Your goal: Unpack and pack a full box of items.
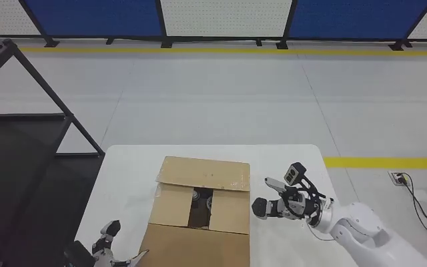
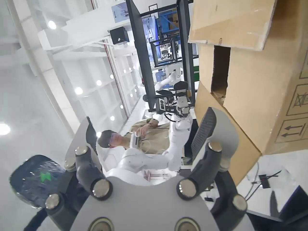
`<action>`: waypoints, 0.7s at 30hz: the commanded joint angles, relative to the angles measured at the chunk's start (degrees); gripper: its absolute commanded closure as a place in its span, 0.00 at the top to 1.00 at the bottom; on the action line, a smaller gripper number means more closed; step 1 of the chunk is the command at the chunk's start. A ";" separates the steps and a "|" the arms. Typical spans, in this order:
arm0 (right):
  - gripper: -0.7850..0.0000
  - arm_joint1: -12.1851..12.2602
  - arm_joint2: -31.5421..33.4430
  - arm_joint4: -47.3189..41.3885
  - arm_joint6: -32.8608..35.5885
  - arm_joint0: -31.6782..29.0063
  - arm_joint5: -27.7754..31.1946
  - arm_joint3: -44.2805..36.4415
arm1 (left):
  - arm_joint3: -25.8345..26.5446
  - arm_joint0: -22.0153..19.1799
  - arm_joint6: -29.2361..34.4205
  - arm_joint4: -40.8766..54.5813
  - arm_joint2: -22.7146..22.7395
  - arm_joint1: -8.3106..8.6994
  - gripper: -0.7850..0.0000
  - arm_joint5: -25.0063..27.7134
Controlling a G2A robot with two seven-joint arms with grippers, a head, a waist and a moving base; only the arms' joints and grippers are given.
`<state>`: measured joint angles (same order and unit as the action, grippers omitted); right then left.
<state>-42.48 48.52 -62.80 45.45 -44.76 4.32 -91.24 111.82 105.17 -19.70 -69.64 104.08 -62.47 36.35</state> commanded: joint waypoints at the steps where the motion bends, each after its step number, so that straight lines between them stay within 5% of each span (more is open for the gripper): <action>1: 1.00 0.04 0.05 0.77 -0.13 -0.09 0.43 -0.23 | 0.60 1.34 -0.36 5.43 2.22 0.04 1.00 2.29; 6: 1.00 -0.01 0.06 1.07 -0.75 -0.34 0.41 -0.53 | 1.22 2.45 0.36 15.01 7.62 0.12 1.00 4.06; 13: 1.00 -2.23 -2.20 4.75 -14.66 0.72 -5.90 -2.33 | -0.11 2.11 1.82 24.82 10.33 -0.02 1.00 4.59; 21: 1.00 -5.08 -3.93 5.75 -23.31 3.08 -9.68 0.16 | -0.11 2.11 1.82 24.82 10.33 -0.02 1.00 4.59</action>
<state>-47.27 44.60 -56.72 22.45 -41.84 -4.98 -91.65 111.71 107.28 -17.88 -44.83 114.41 -62.50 40.94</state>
